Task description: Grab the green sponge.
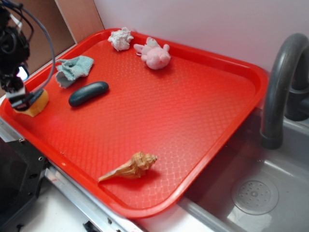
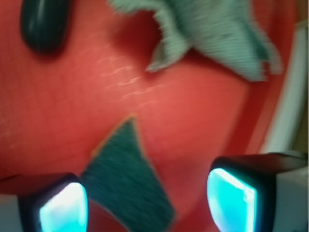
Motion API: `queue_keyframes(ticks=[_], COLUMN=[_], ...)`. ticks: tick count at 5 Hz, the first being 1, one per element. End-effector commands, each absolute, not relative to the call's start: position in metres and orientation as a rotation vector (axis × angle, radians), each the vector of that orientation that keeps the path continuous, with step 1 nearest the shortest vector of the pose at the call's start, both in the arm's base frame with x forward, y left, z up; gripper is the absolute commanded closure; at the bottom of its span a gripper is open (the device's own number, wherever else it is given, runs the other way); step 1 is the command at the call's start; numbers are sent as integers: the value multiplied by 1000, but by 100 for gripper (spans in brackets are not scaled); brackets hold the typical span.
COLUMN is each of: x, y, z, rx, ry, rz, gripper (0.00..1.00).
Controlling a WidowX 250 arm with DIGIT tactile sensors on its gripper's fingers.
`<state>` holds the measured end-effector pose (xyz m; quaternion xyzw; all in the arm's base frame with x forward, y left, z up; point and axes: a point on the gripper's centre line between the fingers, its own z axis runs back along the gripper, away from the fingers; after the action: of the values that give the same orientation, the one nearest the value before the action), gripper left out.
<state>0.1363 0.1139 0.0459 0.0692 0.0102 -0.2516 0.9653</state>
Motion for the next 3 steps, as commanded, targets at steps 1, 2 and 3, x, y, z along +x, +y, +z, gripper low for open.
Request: queue_keyframes(ticks=[1,2,3], x=[134,133,134], y=[107,119,123], z=[28,18,16], rx=[90,124,122], ry=[19,64,73], rz=[-566,-517,-506], gripper=[0,0,100])
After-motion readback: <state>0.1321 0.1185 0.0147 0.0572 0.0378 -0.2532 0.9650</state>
